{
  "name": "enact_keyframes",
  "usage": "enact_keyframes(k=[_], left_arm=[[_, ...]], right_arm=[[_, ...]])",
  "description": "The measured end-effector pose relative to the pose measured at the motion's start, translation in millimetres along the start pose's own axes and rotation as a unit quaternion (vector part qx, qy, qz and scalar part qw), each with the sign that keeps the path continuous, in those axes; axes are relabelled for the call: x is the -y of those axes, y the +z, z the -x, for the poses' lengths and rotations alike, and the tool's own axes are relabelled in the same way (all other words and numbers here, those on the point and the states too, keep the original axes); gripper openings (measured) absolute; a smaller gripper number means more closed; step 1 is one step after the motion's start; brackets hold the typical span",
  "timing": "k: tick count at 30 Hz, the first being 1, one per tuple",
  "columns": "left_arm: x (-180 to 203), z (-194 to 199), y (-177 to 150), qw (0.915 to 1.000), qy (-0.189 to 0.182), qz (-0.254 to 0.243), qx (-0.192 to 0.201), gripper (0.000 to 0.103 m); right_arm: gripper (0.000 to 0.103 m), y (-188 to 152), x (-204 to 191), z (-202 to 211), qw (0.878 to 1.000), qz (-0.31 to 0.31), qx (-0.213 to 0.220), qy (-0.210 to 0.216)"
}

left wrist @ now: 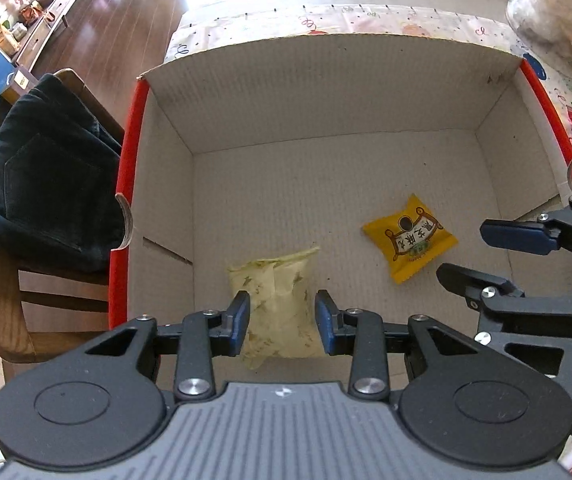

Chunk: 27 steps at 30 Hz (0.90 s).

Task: Organize snacks
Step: 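Carry both snacks over the red box and open both tools to drop them, then move both tools back from the box to the snack pile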

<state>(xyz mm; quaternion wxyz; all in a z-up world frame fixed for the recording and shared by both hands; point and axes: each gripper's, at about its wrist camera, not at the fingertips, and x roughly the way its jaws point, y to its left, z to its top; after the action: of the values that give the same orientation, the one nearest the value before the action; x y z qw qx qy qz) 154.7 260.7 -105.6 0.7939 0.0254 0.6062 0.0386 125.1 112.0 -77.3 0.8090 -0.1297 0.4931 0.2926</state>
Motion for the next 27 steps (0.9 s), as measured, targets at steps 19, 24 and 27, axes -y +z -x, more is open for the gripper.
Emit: enact_keyframes(k=[19,24,27], left_arm=[[-2.4,54.8,-15.1,0.9961,-0.024,0.002,0.085,0.054],[3.4,75.9,-20.8,0.9929,-0.032,-0.003,0.114,0.063],[6.4,88.1,-23.6,0.9907,-0.035,-0.003,0.131,0.066]], right_arm=[[0.061,-8.3,11.5,65.1,0.996,-0.044,0.073,0.023],[0.068,-14.1,18.5,85.9,0.993,-0.063,0.096,0.031],[0.073,-19.1,22.3,99.0,0.991,-0.07,0.111,0.034]])
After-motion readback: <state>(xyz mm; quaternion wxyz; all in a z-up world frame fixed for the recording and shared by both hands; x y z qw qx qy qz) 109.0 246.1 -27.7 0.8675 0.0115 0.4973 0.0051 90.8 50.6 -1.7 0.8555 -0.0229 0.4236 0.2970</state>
